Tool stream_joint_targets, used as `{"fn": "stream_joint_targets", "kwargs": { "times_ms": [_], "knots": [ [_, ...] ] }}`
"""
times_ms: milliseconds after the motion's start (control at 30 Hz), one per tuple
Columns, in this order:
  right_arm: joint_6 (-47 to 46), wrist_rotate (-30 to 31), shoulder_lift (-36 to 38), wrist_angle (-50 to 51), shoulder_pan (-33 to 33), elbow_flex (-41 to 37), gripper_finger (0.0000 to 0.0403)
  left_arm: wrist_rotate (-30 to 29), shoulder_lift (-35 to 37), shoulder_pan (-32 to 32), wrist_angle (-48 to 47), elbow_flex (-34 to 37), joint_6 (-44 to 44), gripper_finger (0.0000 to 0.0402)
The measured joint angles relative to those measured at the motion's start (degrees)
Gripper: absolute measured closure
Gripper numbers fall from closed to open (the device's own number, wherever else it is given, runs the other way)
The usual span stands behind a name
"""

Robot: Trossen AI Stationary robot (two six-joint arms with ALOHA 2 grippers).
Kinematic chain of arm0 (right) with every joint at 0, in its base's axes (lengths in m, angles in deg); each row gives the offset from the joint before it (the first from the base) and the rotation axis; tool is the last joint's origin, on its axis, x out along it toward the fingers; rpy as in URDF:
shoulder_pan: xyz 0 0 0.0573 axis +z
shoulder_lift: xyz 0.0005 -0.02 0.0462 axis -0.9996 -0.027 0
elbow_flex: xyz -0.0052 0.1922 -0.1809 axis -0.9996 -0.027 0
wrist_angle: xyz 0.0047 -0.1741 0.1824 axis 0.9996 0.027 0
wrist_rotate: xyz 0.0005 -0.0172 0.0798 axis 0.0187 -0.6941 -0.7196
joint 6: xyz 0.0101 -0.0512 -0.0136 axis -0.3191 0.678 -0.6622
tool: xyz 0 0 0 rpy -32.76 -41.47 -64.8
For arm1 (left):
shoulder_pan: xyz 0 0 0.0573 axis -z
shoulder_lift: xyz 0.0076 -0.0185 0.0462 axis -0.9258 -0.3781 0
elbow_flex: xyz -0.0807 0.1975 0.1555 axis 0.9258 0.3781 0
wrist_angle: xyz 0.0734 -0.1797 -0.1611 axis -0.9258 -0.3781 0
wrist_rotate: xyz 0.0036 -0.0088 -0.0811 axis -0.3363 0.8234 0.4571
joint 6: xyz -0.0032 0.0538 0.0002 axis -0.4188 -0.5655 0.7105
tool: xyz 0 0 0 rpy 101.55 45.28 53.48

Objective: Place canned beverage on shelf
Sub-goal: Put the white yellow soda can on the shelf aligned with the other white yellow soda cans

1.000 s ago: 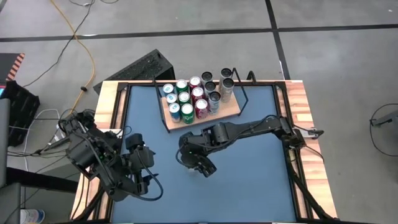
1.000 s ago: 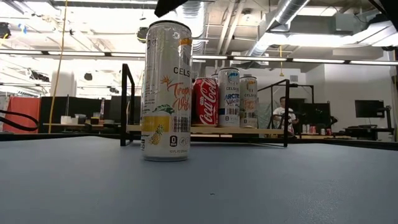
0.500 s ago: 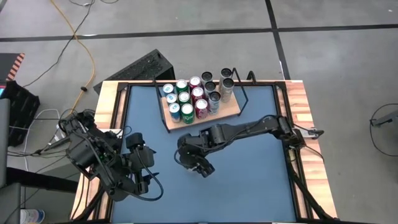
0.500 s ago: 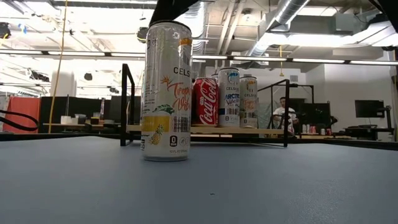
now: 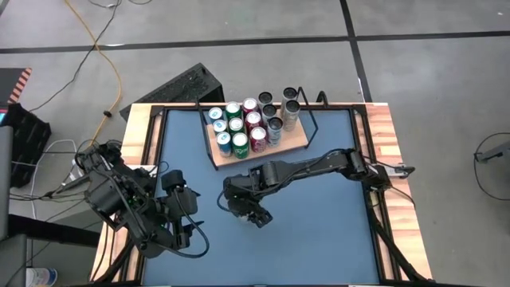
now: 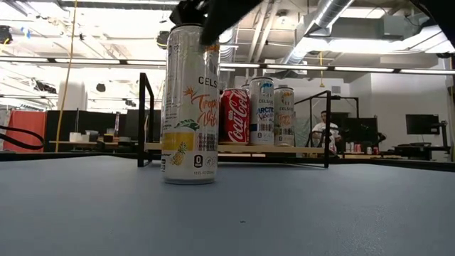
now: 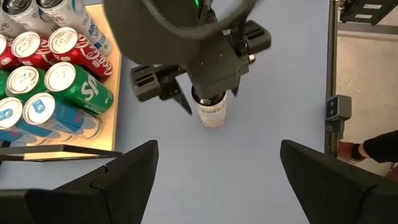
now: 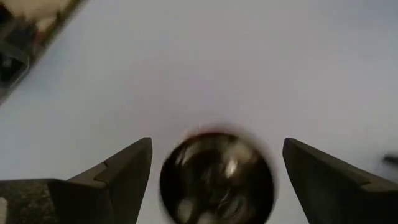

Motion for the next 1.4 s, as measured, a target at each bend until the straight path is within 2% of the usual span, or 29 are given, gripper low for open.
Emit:
{"fn": "stream_joint_targets", "kwargs": {
  "times_ms": [167, 367, 533, 700, 900, 1033, 1167, 1400],
  "knots": [
    [0.28, 0.06, -0.91, 1.19, -0.08, 0.01, 0.0061, 0.02, 0.00, 0.00, 0.00, 0.00, -0.15, 0.0077],
    [0.33, 0.10, -0.94, 0.89, -0.07, -0.02, 0.0090, 0.02, 0.00, 0.00, 0.00, 0.00, -0.51, 0.0077],
    [0.33, 0.11, -0.94, 1.69, -0.07, -0.02, 0.0129, -0.35, 0.00, 0.00, 0.00, 0.00, -0.74, 0.0077],
    [0.32, 0.25, -0.88, 1.66, -0.07, 0.01, 0.0187, -0.49, 0.00, 0.00, 0.00, 0.00, -1.29, 0.0077],
    [-2.16, 0.44, -0.50, 2.07, -0.63, 0.36, 0.0187, -0.76, 0.00, 0.00, 0.00, 0.00, -1.27, 0.0077],
    [-5.27, 0.63, 1.45, 4.89, -3.33, 1.19, 0.0187, -2.00, 0.00, 0.00, 0.01, 0.00, -1.25, 0.0077],
    [-8.96, 5.29, 5.21, 8.32, -7.23, 1.21, 0.0187, -3.62, 0.00, 0.02, 0.01, 0.00, -1.27, 0.0077],
    [-9.75, 5.39, 16.43, 17.88, -13.85, 1.19, 0.0187, -5.39, 0.00, 0.00, 0.04, 0.00, -1.79, 0.0077]
  ]
}}
